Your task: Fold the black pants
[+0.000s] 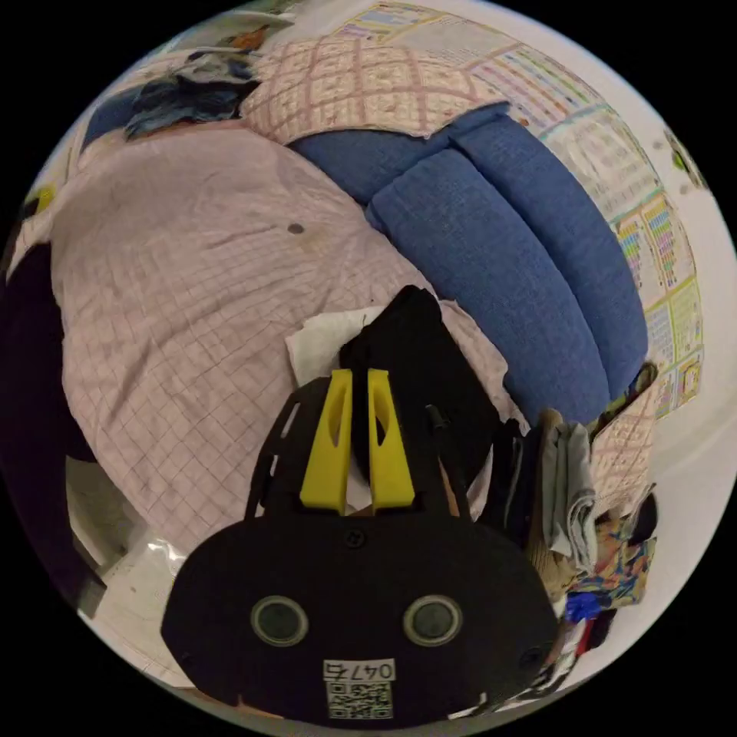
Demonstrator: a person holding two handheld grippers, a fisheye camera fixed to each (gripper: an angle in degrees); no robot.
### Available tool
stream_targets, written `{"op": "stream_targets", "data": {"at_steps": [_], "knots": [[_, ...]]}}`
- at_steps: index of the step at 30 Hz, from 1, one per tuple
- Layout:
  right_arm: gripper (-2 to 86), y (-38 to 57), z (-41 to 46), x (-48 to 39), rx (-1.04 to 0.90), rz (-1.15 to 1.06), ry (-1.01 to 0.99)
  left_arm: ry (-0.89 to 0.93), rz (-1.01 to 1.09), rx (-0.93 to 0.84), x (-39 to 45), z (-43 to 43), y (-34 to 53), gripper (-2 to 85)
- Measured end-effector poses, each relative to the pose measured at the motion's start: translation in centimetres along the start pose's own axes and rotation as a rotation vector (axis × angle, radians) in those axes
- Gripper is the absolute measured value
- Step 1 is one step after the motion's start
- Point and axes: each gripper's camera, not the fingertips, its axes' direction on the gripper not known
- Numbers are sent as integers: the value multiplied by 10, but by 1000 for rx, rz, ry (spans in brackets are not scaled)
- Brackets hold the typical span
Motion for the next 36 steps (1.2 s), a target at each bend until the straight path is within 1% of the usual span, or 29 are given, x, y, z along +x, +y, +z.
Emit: {"op": "stream_targets", "data": {"at_steps": [2,3,5,6,8,9,11,12,14,15,17,19,22,23,25,27,29,30,32,33,35,36], "knots": [[9,-8,-33,49,105,180,-66,-2,-3,0,4,-13,-10,-10],[9,-9,-43,62,142,231,-98,-3,-2,-1,5,-16,-13,-9],[17,-8,-92,106,312,424,-259,-12,4,-7,9,-28,-25,-8],[22,-8,-104,114,352,471,-303,-14,6,-9,10,-31,-29,-7],[33,-11,-139,135,433,656,-528,-2,3,-16,13,-42,-42,2],[35,-13,-145,136,441,692,-580,6,-3,-18,12,-45,-46,7],[41,-28,-161,118,497,741,-741,41,-46,2,6,-61,-59,37],[42,-34,-163,111,508,740,-786,51,-60,11,4,-66,-62,43],[48,-59,-157,74,530,760,-981,94,-113,50,-9,-90,-73,67],[50,-66,-153,64,532,772,-1028,108,-121,61,-12,-96,-75,73],[56,-103,-132,21,505,813,-1184,152,-157,97,-26,-118,-83,104],[64,-136,-111,-12,449,855,-1280,170,-185,119,-37,-132,-89,120],[97,-201,-84,-56,342,655,-1451,170,-214,114,-54,-146,-100,138],[107,-213,-84,-64,351,602,-1507,145,-232,88,-59,-149,-104,146],[114,-219,-99,-64,412,518,-1527,92,-244,45,-63,-156,-108,155],[117,-219,-131,-64,459,374,-1418,67,-269,80,-65,-172,-107,158],[120,-216,-179,-81,466,146,-1183,54,-326,126,-72,-194,-105,151],[121,-215,-190,-89,461,89,-1125,50,-336,134,-74,-199,-105,149],[123,-211,-231,-131,434,-174,-969,33,-362,139,-77,-216,-109,141],[123,-209,-240,-144,422,-249,-944,27,-365,134,-77,-220,-111,139],[123,-203,-266,-192,399,-485,-879,-5,-367,107,-75,-230,-120,137],[123,-202,-271,-203,399,-527,-870,-12,-369,101,-74,-232,-122,137]]}}
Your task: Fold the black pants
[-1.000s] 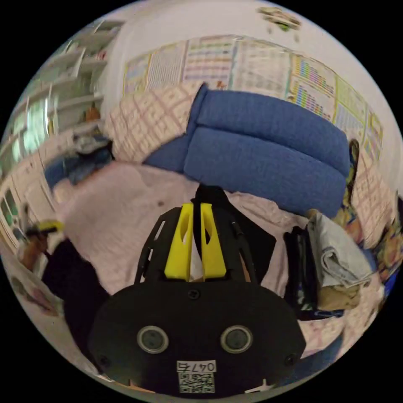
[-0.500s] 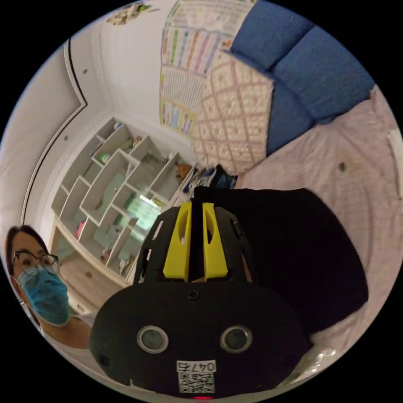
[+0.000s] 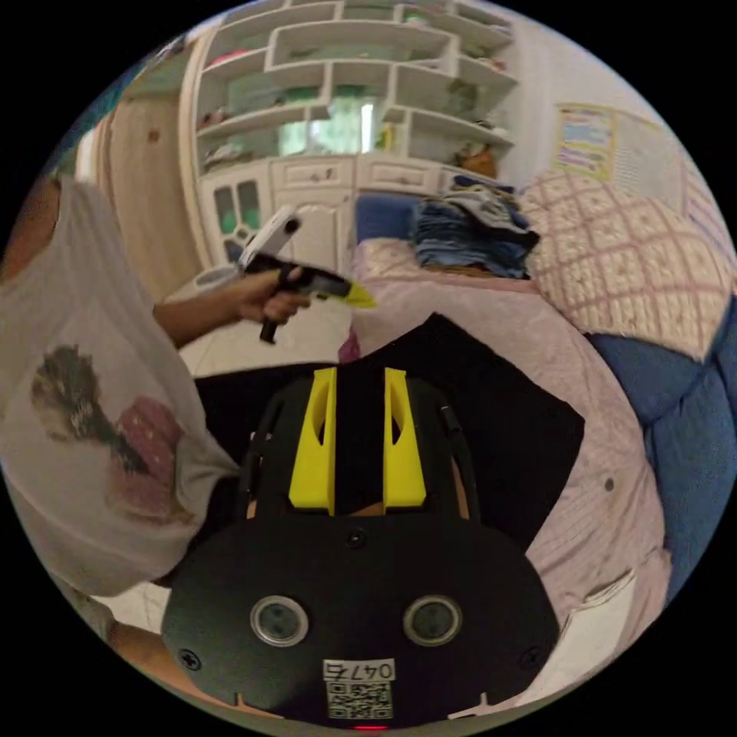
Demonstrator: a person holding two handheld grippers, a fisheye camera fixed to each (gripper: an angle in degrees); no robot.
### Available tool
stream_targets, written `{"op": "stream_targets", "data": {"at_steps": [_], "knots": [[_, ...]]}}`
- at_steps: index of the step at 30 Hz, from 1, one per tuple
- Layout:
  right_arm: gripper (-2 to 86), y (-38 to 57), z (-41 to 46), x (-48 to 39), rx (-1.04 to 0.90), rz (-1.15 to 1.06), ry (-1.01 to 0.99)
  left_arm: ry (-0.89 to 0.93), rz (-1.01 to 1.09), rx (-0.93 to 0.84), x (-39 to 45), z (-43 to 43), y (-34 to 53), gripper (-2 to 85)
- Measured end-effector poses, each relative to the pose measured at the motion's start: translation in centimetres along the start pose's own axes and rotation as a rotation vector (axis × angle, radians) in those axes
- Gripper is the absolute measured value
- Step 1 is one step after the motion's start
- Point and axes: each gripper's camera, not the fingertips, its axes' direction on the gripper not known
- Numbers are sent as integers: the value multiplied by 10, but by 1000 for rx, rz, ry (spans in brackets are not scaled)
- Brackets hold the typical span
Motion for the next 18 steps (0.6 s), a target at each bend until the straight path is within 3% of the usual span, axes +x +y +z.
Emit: {"op": "stream_targets", "data": {"at_steps": [10,18], "knots": [[112,-79,36,-34,-166,-89,55,0,-67,-35,17,-5,-31,133],[89,-89,4,17,-15,203,-139,19,-78,-41,36,-2,-53,127]]}}
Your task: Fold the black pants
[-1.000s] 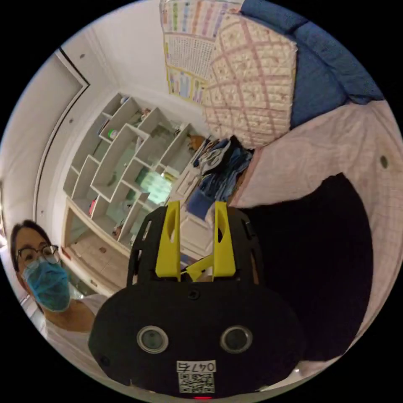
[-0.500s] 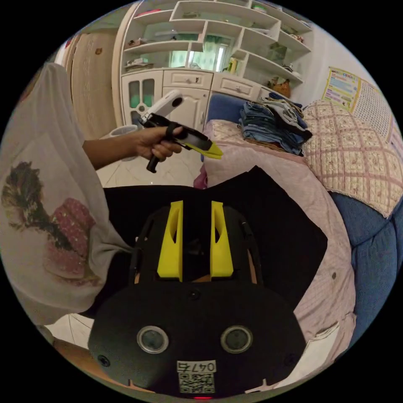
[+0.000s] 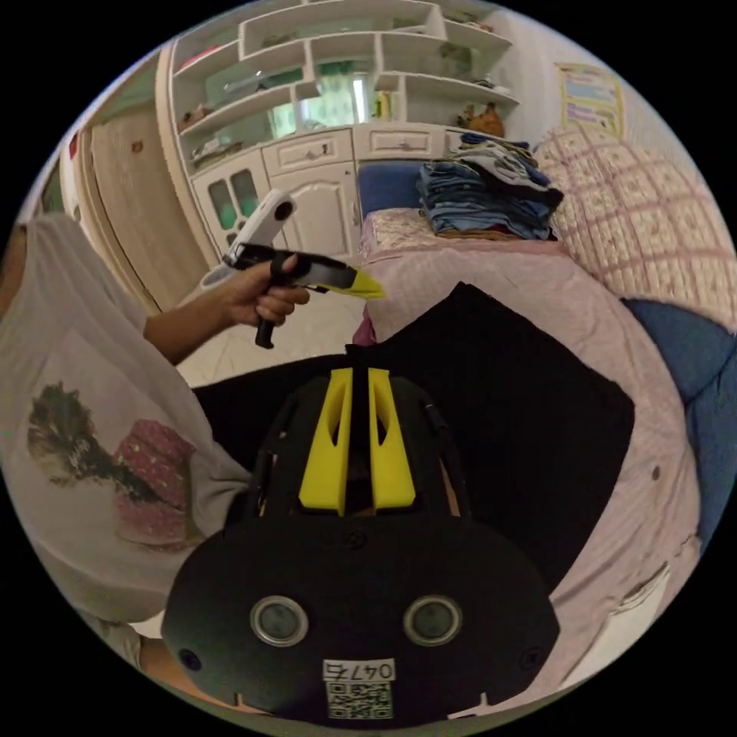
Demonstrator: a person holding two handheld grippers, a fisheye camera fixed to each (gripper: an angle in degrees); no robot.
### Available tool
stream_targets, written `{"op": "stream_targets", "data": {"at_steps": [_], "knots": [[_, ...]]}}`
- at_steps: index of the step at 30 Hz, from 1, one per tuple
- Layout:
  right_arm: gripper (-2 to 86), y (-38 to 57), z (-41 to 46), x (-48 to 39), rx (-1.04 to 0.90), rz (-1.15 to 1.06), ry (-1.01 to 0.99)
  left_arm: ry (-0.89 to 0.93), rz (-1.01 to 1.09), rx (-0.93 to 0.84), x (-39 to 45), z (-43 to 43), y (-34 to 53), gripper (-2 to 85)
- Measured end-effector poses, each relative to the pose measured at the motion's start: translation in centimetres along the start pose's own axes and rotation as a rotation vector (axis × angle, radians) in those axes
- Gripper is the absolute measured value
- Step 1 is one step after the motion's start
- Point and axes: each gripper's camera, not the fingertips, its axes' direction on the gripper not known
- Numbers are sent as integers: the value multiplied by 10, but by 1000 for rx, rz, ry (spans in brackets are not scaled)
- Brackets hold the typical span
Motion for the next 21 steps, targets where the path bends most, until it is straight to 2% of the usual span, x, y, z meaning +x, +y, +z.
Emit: {"op": "stream_targets", "data": {"at_steps": [3,8,13,15,20,21], "knots": [[77,4,-11,9,42,53,-20,-6,-5,-25,9,8,-5,126],[49,-1,-4,-32,-76,-137,177,-22,-15,-78,24,33,-14,124],[16,5,-7,-48,-112,-206,298,-21,-18,-92,38,48,-19,121],[6,9,-24,-37,-79,-156,289,-15,-21,-81,43,50,-21,120],[0,66,-119,52,282,370,198,3,-40,-91,57,70,-22,115],[0,76,-126,60,306,418,198,1,-41,-103,59,76,-22,114]]}}
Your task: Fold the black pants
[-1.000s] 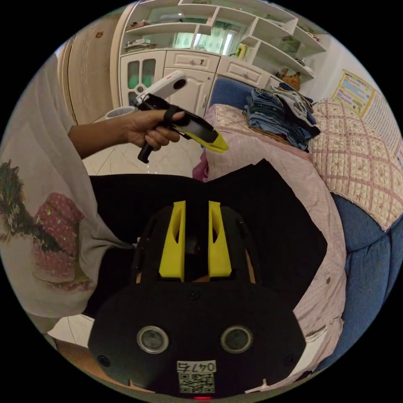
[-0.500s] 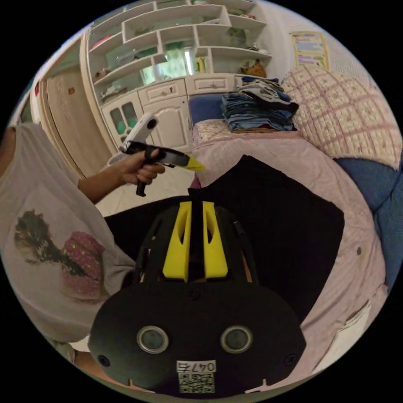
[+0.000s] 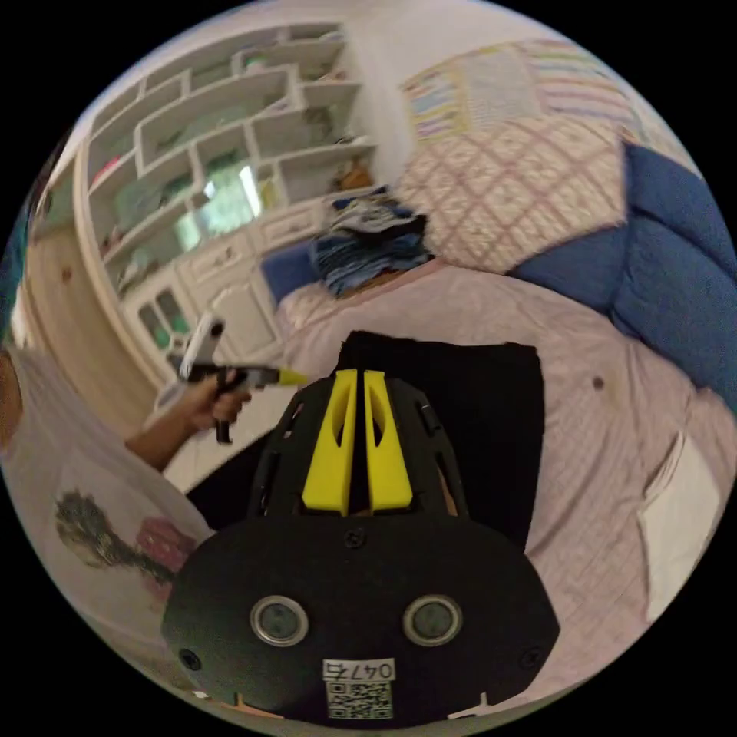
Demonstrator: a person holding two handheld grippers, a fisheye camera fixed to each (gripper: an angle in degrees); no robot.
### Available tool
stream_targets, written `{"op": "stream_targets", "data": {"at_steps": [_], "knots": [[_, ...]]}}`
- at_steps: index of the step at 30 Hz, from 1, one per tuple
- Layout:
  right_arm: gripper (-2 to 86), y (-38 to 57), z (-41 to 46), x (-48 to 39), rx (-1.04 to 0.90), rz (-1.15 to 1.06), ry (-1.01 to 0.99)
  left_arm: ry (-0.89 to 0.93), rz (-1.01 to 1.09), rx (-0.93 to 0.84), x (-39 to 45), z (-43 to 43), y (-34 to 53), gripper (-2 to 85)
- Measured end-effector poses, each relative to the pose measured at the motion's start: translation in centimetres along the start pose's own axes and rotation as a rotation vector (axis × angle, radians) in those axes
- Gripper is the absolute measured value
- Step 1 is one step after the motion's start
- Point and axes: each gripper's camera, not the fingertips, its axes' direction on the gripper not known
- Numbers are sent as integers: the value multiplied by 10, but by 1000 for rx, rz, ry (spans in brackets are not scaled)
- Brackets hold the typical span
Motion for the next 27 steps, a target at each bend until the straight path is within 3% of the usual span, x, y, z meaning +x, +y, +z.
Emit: {"op": "stream_targets", "data": {"at_steps": [6,14,18,22,27], "knots": [[0,34,-39,40,34,87,68,-77,18,-137,30,55,2,102],[0,58,-66,30,25,-44,145,-94,105,-208,80,115,12,20],[-1,53,-86,19,44,-140,309,-183,383,-144,151,126,6,-5],[-2,24,-142,33,220,-144,509,-214,678,-9,227,130,-60,-9],[-2,47,-230,49,453,-107,770,-262,695,80,234,102,-124,-9]]}}
